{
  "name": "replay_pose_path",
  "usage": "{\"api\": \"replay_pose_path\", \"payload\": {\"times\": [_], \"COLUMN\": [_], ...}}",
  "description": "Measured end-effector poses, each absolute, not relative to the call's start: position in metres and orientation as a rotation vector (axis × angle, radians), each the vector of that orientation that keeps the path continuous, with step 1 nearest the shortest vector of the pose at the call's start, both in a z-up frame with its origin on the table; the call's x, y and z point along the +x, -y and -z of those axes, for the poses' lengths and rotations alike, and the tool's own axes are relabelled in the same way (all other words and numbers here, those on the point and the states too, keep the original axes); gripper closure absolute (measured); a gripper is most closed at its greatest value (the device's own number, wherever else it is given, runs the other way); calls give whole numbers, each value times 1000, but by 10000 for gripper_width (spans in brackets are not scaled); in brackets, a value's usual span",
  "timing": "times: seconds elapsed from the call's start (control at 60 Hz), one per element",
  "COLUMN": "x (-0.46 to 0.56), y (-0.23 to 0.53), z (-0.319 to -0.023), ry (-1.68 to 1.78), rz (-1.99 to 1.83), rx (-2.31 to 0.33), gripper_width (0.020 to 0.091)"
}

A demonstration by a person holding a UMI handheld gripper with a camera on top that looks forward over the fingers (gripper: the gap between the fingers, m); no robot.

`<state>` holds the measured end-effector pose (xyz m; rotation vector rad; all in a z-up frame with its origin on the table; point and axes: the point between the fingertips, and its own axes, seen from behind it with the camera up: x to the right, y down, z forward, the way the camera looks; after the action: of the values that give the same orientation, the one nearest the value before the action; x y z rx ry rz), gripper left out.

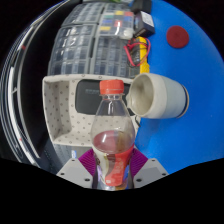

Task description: Pour water

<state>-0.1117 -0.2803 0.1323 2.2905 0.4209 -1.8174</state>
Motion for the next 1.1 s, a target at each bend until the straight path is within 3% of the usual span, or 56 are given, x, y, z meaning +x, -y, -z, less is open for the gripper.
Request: {"api": "replay_pose_path", "payload": {"times": [0.367,0.567,0.717,0.933,1.1], "x": [-128,-122,-108,-119,-121], "y": [289,289,283,189,113], "z": [-155,-162,-172,-246,-266], "ry": [15,-59,-551,-1299,-1859], "rz": [1628,1617,1776,2141,2228], "rx": [2070,2070,2182,2320,2428], "gripper_width": [697,698,695,694,694]}}
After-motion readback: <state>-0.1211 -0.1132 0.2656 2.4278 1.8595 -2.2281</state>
